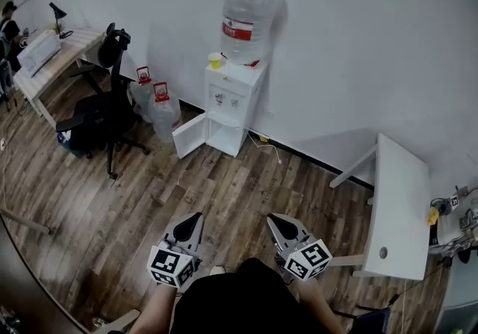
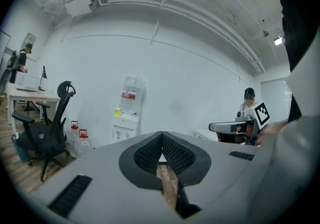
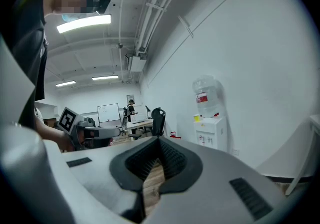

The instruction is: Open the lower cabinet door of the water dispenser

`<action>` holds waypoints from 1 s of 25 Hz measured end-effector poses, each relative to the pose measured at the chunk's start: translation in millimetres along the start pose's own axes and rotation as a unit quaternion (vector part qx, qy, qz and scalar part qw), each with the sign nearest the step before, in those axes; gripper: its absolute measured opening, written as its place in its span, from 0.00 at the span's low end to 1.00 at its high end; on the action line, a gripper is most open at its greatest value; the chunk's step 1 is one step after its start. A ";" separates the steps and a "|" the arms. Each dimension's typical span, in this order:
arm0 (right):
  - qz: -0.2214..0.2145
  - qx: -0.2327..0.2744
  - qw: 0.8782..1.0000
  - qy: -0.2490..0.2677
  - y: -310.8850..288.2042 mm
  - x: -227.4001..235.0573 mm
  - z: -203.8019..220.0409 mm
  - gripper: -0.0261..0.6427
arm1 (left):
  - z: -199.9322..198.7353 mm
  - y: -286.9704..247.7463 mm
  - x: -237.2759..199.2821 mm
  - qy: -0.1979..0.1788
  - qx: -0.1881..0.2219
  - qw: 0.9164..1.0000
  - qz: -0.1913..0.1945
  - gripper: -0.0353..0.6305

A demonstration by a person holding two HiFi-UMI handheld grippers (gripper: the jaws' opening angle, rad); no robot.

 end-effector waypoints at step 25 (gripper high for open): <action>-0.028 0.014 0.999 -0.013 38.1 39.0 -25.4 0.07 | -20.6 -43.7 70.1 -0.033 -0.003 0.999 -0.008 0.07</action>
Point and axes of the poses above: the fingertips, and each gripper's own axes: y backward along the fingers, x to its right, z out of its underside, the point moved 5 cm from there along y, backward along the fingers, and after that the axes turned 13 degrees about x, right-handed, at the moved point
